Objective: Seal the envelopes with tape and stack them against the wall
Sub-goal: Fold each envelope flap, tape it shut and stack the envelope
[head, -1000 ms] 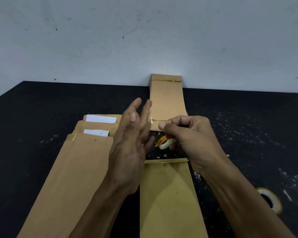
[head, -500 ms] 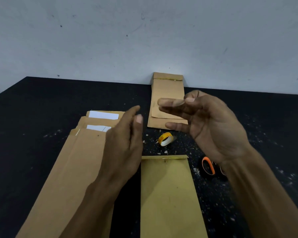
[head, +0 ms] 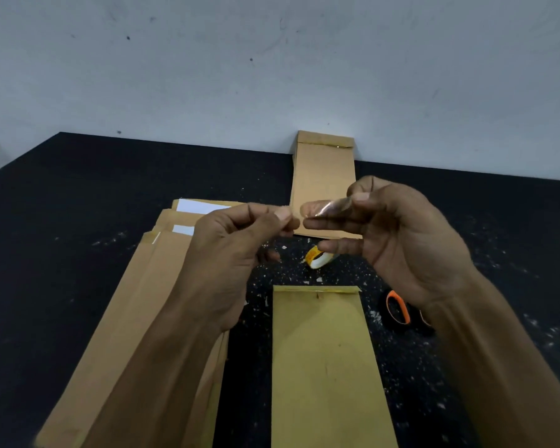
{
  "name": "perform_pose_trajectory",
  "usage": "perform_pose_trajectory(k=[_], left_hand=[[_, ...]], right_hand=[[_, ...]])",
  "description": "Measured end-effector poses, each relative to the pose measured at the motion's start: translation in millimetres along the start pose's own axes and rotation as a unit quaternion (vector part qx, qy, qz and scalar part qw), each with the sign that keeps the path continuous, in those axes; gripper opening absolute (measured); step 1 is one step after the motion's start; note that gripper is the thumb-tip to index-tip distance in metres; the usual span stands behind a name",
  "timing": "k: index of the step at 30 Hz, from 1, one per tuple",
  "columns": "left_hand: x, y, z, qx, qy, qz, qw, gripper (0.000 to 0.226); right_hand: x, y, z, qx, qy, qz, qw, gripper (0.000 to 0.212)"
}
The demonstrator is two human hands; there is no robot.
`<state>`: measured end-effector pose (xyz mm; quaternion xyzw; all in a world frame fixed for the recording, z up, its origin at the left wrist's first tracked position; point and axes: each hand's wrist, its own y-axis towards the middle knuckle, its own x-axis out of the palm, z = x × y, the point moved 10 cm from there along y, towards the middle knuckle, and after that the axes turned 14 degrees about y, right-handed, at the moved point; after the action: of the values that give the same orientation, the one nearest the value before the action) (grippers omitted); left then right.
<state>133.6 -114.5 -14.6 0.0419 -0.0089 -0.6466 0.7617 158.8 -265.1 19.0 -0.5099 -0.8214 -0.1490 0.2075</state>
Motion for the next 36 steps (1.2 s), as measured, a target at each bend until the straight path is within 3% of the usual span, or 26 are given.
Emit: perform_pose_trajectory(k=[4,16,23,29,36], left_hand=[[-5.4,-3.9,4.0,0.018,0.139,0.036,0.989,0.022],[0.5,-30.8,-39.0,-0.046,0.286,0.044,0.956,0.023],[-0.6,-36.9,-32.6,-0.032,0.358,0.103,0.927,0.02],[3.0,-45.1,-23.9,-0.016,0.382,0.156,0.911,0.031],[6.7,-46.3,-25.0,0.014,0.419,0.159,0.894,0.023]], right_hand=[[-12.1,-9.3,2.9,0.049,-0.126,0.06,0.989,0.024],[-60.8,-37.2,41.2,0.133,-0.321,0.153,0.925,0.014],[-72.5,-36.4,48.2,0.12,-0.365,0.174,0.907,0.013],[-72.0,-35.7,49.1,0.101,-0.342,0.192,0.914,0.024],[-71.9,-32.6,50.6,0.074,-0.408,0.184,0.891,0.023]])
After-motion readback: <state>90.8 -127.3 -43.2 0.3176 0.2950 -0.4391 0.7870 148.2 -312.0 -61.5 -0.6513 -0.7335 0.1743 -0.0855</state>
